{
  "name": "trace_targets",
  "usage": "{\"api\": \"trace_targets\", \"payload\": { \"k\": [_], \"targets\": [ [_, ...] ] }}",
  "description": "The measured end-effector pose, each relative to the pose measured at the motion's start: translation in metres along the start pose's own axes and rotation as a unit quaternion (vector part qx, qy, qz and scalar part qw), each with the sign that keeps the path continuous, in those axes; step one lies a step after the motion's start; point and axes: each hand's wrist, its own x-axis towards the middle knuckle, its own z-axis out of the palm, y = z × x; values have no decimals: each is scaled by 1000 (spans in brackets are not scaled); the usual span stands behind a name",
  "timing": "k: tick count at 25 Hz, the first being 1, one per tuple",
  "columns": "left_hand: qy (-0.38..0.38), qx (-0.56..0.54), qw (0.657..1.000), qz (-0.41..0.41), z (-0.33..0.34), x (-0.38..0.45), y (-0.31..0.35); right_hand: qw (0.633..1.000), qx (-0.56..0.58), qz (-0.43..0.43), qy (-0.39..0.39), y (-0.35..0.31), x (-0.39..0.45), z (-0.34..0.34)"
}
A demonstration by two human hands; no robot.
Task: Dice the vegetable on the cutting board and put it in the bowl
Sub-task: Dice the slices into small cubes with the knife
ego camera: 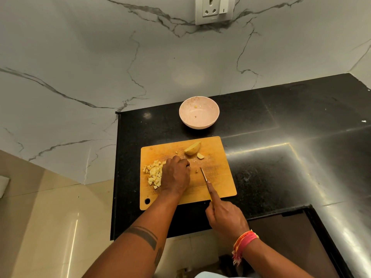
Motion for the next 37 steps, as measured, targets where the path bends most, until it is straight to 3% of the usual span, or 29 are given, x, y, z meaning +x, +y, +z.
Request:
{"api": "trace_targets", "payload": {
  "k": [3, 10, 17, 20, 31, 33, 37],
  "targets": [
    [8, -6, 1000, -18, -6, -6, -8, 1000, 0, 15, -13, -6, 4, -2],
    [27, -26, 998, -57, -25, -19, -32, 995, -35, -82, -37, -55, 24, 8],
    [-8, -104, 994, -12, -17, -9, -9, 998, 19, 21, 51, -14, 24, -34],
    [-31, -116, 993, -3, -5, 3, 14, 998, 23, 39, 32, -1, 34, -44],
    [-15, -137, 986, -89, 24, 28, 40, 999, 37, 1, -18, 9, 38, -40],
    [-11, -155, 985, -74, 22, 24, 37, 999, 51, 2, -19, 15, 32, -41],
    [-21, -112, 993, 37, 26, 0, 24, 997, 76, 16, 13, 21, 20, -39]
  ]
}}
